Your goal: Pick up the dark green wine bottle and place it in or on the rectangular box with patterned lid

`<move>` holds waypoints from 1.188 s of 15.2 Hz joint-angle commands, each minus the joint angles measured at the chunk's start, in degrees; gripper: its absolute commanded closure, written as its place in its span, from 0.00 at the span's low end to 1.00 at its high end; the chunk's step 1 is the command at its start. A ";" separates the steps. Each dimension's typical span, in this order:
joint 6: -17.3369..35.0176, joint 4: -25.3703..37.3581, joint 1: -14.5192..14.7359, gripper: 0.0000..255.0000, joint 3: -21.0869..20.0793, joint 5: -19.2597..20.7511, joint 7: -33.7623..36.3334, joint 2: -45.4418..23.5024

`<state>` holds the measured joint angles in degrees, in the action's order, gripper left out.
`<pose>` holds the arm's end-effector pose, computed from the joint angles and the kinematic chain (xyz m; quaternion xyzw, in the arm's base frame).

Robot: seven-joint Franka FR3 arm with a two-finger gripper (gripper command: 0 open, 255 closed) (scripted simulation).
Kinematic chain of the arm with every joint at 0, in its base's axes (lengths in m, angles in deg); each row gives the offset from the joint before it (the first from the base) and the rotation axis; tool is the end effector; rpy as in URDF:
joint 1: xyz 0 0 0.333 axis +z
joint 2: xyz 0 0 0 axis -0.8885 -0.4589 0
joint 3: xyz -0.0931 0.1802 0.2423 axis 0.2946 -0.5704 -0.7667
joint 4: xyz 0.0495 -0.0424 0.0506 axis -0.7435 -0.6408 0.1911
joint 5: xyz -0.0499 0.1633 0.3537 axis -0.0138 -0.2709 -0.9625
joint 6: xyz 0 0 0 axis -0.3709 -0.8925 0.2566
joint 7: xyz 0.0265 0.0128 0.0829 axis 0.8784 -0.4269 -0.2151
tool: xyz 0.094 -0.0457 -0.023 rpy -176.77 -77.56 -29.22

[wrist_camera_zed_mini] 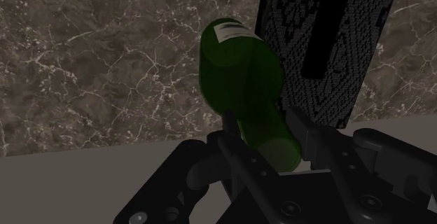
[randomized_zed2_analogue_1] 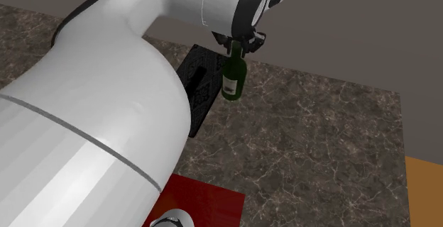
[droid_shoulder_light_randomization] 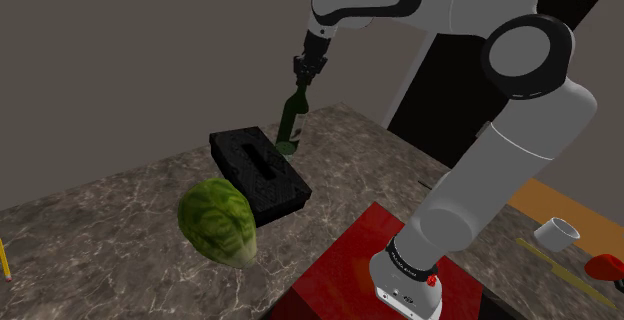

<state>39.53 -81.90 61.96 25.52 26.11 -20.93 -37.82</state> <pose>0.5511 -0.0875 0.5176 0.9987 -0.0349 0.0378 0.0006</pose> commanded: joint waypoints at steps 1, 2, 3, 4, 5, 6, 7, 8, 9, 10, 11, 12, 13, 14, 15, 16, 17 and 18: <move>-1.53 1.22 0.02 1.00 -0.03 0.05 0.07 0.31; -2.29 1.94 0.03 1.00 -0.03 0.06 0.08 0.36; -3.05 2.66 0.03 1.00 -0.04 0.07 0.09 0.40; -3.82 3.40 0.03 1.00 -0.04 0.07 0.10 0.43; -4.59 4.16 0.03 1.00 -0.04 0.07 0.10 0.44; -5.36 4.93 0.03 1.00 -0.04 0.07 0.11 0.44; -6.13 5.71 0.04 1.00 -0.04 0.07 0.11 0.43; -6.91 6.51 0.04 1.00 -0.05 0.07 0.11 0.40; -7.68 7.33 0.04 1.00 -0.04 0.06 0.11 0.36; -8.46 8.16 0.04 1.00 -0.04 0.06 0.11 0.31; -9.25 9.01 0.04 1.00 -0.04 0.05 0.11 0.25; -10.03 9.87 0.04 1.00 -0.04 0.04 0.10 0.17; -10.82 10.76 0.03 1.00 -0.04 0.02 0.10 0.07; -11.62 11.66 0.03 1.00 -0.03 0.01 0.09 -0.03; -12.42 12.58 0.03 1.00 -0.03 -0.01 0.08 -0.16; -13.22 13.51 0.02 1.00 -0.02 -0.03 0.07 -0.29; -14.03 14.47 0.02 1.00 -0.02 -0.05 0.06 -0.44; -14.84 15.45 0.01 1.00 -0.01 -0.08 0.05 -0.61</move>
<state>25.35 -67.28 61.95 25.54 26.05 -20.93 -38.27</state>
